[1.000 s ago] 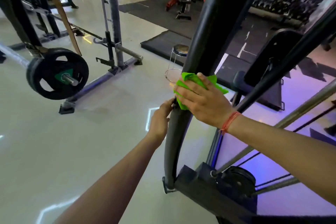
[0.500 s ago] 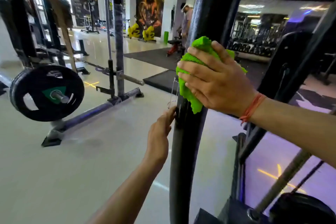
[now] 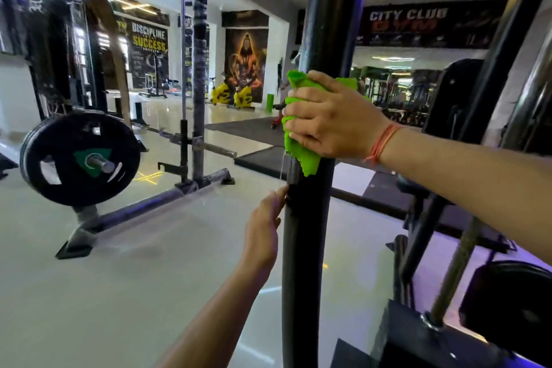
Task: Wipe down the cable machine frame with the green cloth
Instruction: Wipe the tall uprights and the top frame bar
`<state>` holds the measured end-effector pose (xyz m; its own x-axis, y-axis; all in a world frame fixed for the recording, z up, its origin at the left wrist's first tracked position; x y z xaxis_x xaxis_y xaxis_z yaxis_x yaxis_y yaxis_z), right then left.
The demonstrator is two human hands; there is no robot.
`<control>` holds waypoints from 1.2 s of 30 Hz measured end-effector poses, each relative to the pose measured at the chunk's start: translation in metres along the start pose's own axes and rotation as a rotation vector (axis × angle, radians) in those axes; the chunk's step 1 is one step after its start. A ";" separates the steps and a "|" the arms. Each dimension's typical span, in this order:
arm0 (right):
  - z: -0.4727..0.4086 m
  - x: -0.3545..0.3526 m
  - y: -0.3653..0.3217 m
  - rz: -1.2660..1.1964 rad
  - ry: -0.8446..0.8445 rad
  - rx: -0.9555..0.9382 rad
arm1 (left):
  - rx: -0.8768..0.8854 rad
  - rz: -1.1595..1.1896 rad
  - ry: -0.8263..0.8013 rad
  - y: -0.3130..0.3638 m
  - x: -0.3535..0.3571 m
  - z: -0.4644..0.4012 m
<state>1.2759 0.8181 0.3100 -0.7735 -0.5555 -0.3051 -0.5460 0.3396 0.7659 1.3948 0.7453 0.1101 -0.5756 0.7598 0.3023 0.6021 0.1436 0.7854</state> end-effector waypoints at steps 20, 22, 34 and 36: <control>0.109 0.050 -0.125 -0.142 0.062 0.264 | -0.306 0.036 -0.044 -0.098 -0.044 0.065; 0.132 0.058 -0.155 -0.159 0.000 0.192 | -0.337 0.035 -0.026 -0.108 -0.047 0.075; 0.198 0.081 -0.214 -0.189 -0.139 0.035 | -0.517 0.113 0.006 -0.158 -0.064 0.114; 0.195 0.080 -0.209 -0.192 -0.113 0.064 | -0.567 0.115 0.010 -0.169 -0.068 0.122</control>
<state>1.2653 0.8504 0.0146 -0.6823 -0.5276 -0.5061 -0.7034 0.2849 0.6513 1.3997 0.7463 -0.1093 -0.5309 0.7442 0.4054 0.2715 -0.3038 0.9132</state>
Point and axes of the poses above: each hand's wrist, its own z-axis away from the middle knuckle, its own x-axis out of the palm, y = z × x, the point moved 1 cm from there along -z, towards the middle knuckle, and after that the axes turned 14 degrees about x, right-handed, at the moved point
